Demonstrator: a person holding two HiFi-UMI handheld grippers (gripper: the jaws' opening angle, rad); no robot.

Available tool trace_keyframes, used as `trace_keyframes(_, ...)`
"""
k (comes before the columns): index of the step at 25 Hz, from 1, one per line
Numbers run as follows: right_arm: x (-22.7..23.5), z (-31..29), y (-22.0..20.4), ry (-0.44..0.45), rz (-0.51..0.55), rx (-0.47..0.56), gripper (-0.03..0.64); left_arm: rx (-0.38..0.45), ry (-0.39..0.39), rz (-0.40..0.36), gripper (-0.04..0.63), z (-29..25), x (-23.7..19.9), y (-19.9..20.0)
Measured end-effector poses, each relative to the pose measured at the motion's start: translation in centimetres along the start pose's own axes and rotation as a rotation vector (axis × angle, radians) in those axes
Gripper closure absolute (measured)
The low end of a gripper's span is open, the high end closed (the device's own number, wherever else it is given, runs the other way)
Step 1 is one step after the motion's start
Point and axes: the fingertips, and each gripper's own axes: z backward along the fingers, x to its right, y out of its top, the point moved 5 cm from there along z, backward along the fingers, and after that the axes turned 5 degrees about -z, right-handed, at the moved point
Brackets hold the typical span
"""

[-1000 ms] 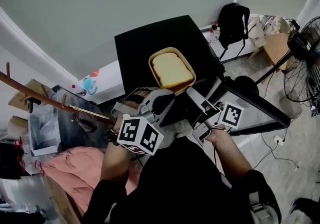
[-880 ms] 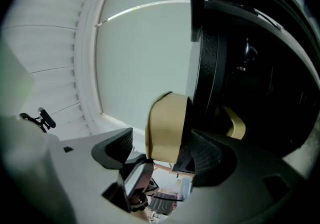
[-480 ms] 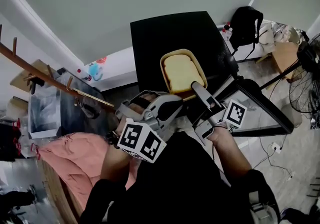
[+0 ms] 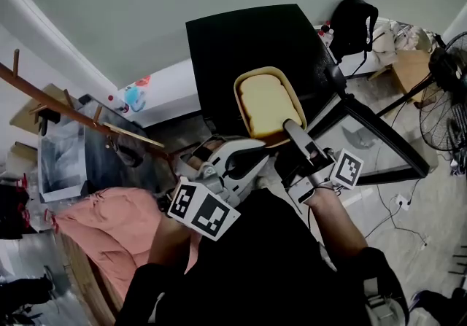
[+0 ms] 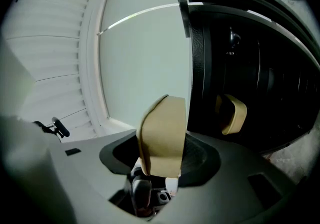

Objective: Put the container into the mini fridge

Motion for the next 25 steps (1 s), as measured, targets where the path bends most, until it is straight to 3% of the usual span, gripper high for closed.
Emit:
trace_keyframes(4, -0.6, 1.4, -1.0, 0.026, 0.02, 0.008, 0.396, 0.098, 0.029, 0.143, 0.535, 2.1, 0.7, -0.4)
trace_keyframes(9, -0.6, 3.7, -2.0, 0.046, 0.028, 0.011, 0.394, 0.087, 0.038, 0.24, 0.535, 3.5, 2.7, -2.3)
trace_keyframes(15, 0.0, 6.2, -3.8, 0.053, 0.022, -0.002, 0.394, 0.145, 0.048, 0.378, 0.535, 4.4, 4.6, -4.1)
trace_keyframes(25, 4.2, 11.1, -5.9, 0.0, 0.036, 0.005, 0.394, 0.112, 0.106, 0.48, 0.537, 3.5, 8.3, -7.4)
